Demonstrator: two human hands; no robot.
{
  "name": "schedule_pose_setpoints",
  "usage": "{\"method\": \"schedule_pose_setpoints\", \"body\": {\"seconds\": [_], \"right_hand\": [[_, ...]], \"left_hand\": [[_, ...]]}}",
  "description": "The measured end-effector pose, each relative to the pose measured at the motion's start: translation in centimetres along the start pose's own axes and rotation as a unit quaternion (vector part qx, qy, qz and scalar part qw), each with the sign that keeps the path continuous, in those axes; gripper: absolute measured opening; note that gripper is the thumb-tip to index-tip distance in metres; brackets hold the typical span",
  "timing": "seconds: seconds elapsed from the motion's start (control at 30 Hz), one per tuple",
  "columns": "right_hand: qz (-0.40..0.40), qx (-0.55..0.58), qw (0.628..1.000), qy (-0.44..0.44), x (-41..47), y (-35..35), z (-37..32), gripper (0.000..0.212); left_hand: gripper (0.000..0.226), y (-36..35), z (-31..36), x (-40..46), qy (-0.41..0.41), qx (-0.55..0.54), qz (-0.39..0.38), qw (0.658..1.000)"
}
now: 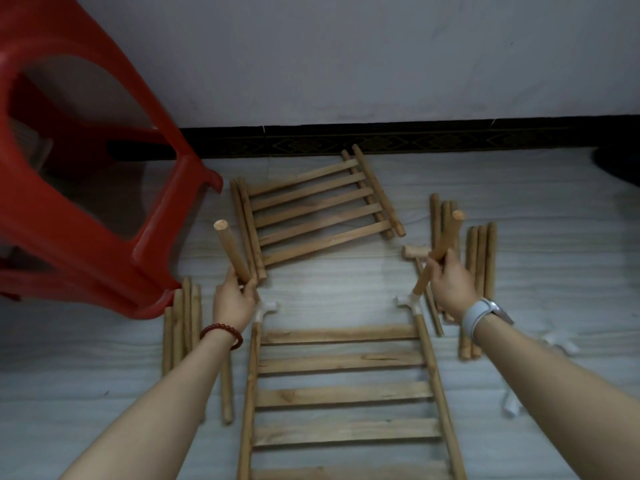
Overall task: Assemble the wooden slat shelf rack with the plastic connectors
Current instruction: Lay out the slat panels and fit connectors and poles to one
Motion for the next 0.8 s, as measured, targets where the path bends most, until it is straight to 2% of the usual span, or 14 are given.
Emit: {"method": "schedule_pose_setpoints", "body": {"seconds": [0.1, 0.2, 0.3, 0.37, 0.43, 0.53, 0.63, 0.73, 0.8], "right_hand": [[-0.008, -0.031, 0.999, -0.025, -1.1, -0.8, 2.8, 0.032], [-0.064, -0.100, 0.992, -0.038, -2.4, -2.8, 5.4, 0.033], [-0.142, -0.185, 0.972, -0.026, -3.5, -6.1, 7.5, 0.027], [-0.198, -0.228, 0.953, 0.004, -4.2, -8.7, 8.0, 0.029], [-0.237, -0.275, 0.931, 0.044, -4.9, -10.8, 7.9, 0.036], [-0.294, -0.345, 0.890, 0.047, -6.1, -13.6, 8.3, 0.052], [-0.341, -0.378, 0.860, 0.029, -7.4, -14.7, 9.4, 0.064], [-0.362, -0.397, 0.843, 0.014, -8.2, -14.5, 10.3, 0.071], [-0.366, -0.407, 0.837, 0.014, -8.1, -14.5, 10.4, 0.070]], "left_hand": [[0.034, -1.5, -2.1, -0.4, 0.027, -0.022, -0.018, 0.999], [0.056, -3.7, -4.3, -1.9, 0.048, 0.009, -0.046, 0.998], [0.052, -3.4, -7.5, -3.7, 0.079, 0.095, 0.004, 0.992], [0.049, -2.3, -10.3, -4.3, 0.133, 0.176, 0.027, 0.975], [0.049, -1.6, -12.8, -4.4, 0.175, 0.256, 0.014, 0.951], [0.040, -2.3, -14.5, -3.9, 0.144, 0.343, -0.010, 0.928], [0.026, -2.6, -14.4, -3.1, 0.123, 0.278, 0.018, 0.953], [0.022, -2.8, -13.8, -3.1, 0.145, 0.128, 0.041, 0.980], [0.027, -3.2, -13.8, -3.3, 0.168, 0.025, 0.048, 0.984]]}}
Point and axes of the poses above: each hand's wrist, its own x-axis towards the middle knuckle, its own y-axis out of the back of the hand, z = x × y, the point moved 10 cm from there along x, towards the middle knuckle, and after that the axes turned 8 degrees about x, right-handed, at the moved point
